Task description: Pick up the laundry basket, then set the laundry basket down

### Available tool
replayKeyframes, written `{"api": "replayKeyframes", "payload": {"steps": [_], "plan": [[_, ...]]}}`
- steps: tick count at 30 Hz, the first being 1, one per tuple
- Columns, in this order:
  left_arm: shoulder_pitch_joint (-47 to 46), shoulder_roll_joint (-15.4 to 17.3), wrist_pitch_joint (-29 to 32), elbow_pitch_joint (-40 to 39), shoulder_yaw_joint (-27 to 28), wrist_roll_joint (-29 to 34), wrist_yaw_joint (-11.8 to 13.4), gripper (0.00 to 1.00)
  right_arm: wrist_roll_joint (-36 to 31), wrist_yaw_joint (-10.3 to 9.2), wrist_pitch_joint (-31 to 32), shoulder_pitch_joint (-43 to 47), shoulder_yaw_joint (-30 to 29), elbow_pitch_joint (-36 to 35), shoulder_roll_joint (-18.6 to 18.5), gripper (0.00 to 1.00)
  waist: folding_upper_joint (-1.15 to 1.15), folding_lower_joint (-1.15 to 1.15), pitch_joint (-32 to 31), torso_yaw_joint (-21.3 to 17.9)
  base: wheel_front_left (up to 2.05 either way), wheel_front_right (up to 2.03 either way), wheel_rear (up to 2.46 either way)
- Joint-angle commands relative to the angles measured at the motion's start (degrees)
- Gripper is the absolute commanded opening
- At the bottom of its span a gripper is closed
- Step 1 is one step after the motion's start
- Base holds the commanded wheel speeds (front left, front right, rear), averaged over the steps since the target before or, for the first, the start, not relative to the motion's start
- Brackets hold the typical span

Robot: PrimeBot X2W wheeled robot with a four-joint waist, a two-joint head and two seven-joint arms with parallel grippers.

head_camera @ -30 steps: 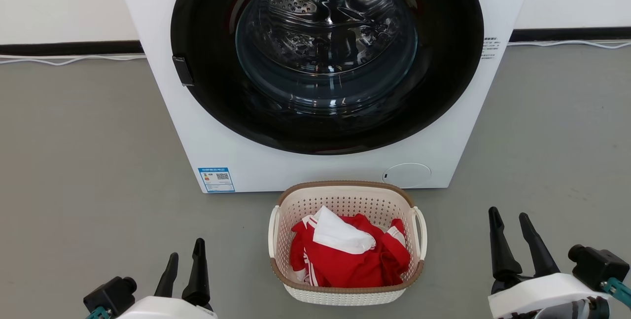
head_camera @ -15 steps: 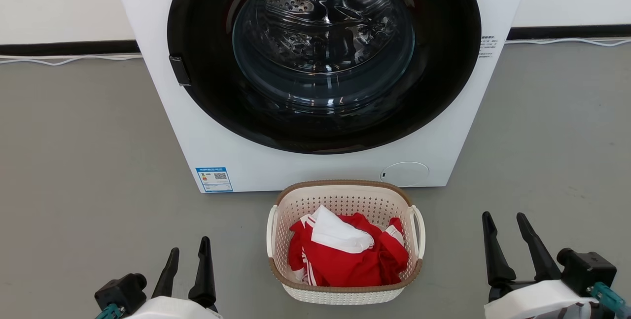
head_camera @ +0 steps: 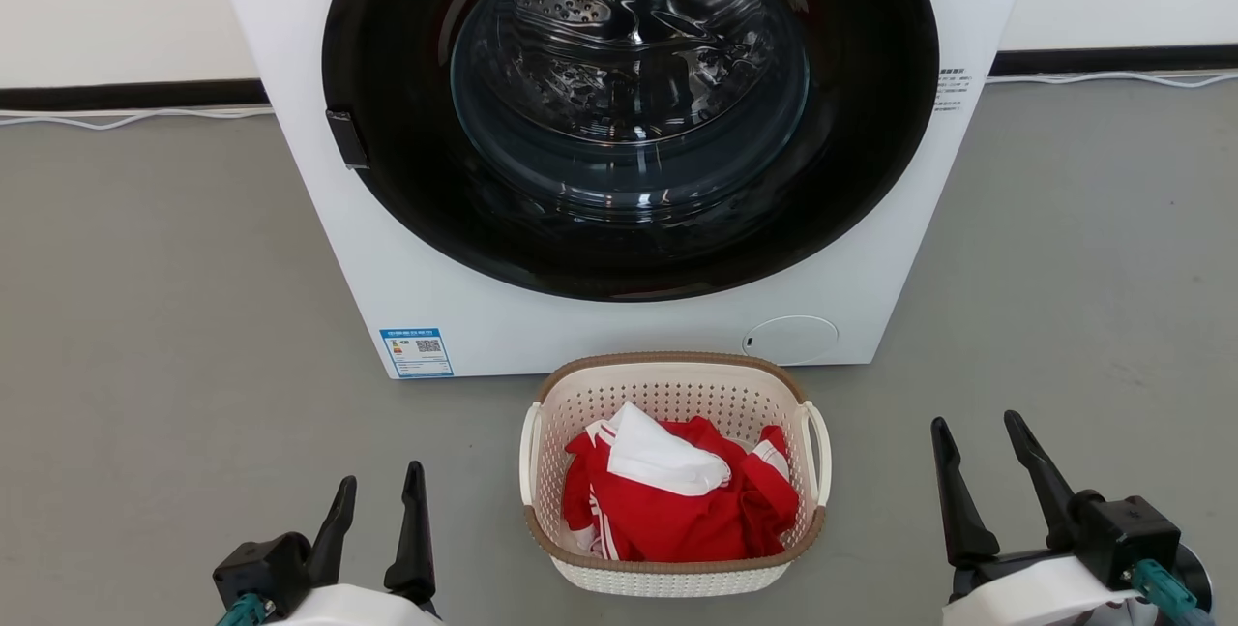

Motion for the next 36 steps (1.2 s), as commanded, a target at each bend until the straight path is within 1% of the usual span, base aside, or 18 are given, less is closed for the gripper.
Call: {"api": "replayKeyframes", "payload": {"steps": [1,25,36], "plan": [[-2.58,0.56,-0.84,-1.42,1.31,1.64,0.66,1.00,-2.05,0.40,-1.26,-0.71,1.29,-1.70,-0.65,1.00,0.00,0.00,0.04,-0.03,0.00,0.00,0.00],[-3.06,0.56,-0.84,-0.59,0.96,1.04,0.55,1.00,-0.44,0.40,-1.26,-1.18,1.27,-0.73,-0.35,1.00,0.00,0.00,0.79,0.02,0.00,0.00,0.00],[-6.23,0.56,-0.84,-0.77,-0.05,1.01,0.49,1.00,0.96,0.40,-1.26,-4.34,0.25,0.47,0.30,1.00,0.00,0.00,5.76,-0.14,0.00,0.00,0.00]]}}
